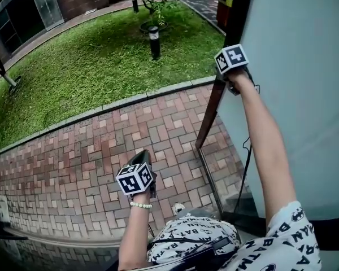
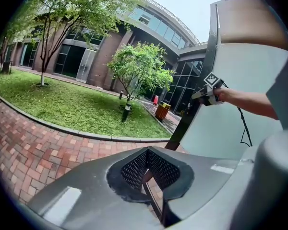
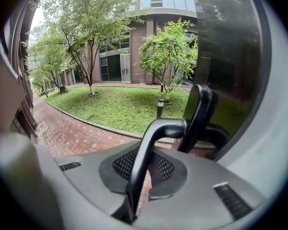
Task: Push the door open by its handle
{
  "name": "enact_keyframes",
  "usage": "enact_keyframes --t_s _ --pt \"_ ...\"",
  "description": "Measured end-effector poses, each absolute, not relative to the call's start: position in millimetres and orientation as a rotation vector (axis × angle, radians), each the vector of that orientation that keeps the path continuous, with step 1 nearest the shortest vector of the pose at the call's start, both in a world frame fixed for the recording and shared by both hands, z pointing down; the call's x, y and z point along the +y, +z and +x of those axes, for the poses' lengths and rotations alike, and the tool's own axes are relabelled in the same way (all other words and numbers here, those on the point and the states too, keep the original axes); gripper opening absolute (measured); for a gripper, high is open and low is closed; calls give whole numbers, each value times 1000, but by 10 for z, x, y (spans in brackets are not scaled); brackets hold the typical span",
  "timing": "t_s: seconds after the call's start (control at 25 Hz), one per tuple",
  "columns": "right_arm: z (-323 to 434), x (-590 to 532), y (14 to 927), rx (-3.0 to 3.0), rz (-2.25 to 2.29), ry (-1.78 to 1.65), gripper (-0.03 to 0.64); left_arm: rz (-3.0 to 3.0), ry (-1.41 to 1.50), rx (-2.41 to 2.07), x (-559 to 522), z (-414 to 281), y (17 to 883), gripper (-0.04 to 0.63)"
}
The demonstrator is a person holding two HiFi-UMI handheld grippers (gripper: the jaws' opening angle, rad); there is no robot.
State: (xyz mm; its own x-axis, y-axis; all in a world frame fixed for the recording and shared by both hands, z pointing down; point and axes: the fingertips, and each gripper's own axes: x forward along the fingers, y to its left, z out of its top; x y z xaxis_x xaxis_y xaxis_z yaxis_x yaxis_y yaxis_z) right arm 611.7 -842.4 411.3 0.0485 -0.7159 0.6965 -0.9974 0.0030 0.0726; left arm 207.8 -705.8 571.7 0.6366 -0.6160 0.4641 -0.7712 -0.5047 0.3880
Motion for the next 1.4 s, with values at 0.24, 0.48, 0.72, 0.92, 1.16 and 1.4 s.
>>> enact_keyframes --t_s 0.24,0.48,0.72,0.92,1.16,1.4 --pt "6458 -8344 4099 -1685 1802 657 25 2292 372 -1070 -7097 2200 5763 -12" --pt "6710 -8299 4131 -1669 1830 669 25 2290 383 -1076 -7114 2233 5808 -12" --pt "6768 -8294 4119 -1668 1845 678 25 2285 386 -1082 -7121 2201 5833 -12" --pt "6798 -8289 4132 -1646 1889 691 37 2285 382 -1089 -7080 2192 5828 -12" --pt "6669 -8180 3971 -1720 1998 686 206 2279 367 -1105 -6998 2054 5820 -12" --pt "6344 -7561 3631 -1656 2176 411 206 2288 354 -1114 -6838 1917 5791 -12"
